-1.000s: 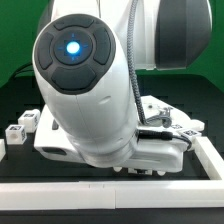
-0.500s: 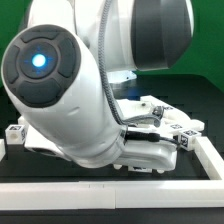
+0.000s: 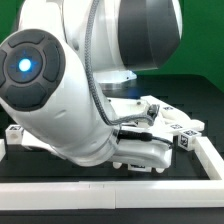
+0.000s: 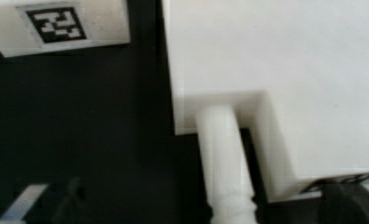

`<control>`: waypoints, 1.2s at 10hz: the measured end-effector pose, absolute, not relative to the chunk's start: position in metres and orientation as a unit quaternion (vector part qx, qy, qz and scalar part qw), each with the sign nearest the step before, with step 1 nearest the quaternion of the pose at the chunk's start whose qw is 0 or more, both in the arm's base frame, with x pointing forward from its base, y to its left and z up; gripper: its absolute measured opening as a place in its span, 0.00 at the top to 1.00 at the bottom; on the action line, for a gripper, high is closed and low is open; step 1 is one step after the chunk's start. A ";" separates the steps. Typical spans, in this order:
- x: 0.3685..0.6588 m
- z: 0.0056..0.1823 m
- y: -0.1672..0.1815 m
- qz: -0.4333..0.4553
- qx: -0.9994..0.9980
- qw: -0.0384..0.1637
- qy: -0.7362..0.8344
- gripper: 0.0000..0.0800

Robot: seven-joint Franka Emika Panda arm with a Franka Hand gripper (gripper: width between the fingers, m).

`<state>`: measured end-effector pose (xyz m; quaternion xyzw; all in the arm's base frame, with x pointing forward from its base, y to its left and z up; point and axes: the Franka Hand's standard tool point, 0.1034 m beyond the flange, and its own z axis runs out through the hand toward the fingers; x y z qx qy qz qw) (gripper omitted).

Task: Assemble chair

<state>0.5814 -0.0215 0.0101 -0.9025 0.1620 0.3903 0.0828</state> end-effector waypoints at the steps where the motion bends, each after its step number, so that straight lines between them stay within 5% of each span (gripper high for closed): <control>1: 0.581 0.008 -0.021 0.391 -0.902 0.082 0.162 0.19; 5: 0.583 0.006 -0.018 0.386 -0.905 0.082 0.160 0.19; 8: 0.582 0.005 -0.018 0.386 -0.905 0.082 0.160 0.69; 9: 0.582 0.005 -0.018 0.386 -0.905 0.082 0.160 0.69; 10: 0.582 0.005 -0.018 0.386 -0.905 0.082 0.160 0.86; 12: 0.585 0.006 -0.016 0.380 -0.908 0.080 0.157 0.86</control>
Offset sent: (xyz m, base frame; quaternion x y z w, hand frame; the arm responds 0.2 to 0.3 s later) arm -0.0015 0.0096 -0.0153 0.0047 -0.0017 0.0168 0.9998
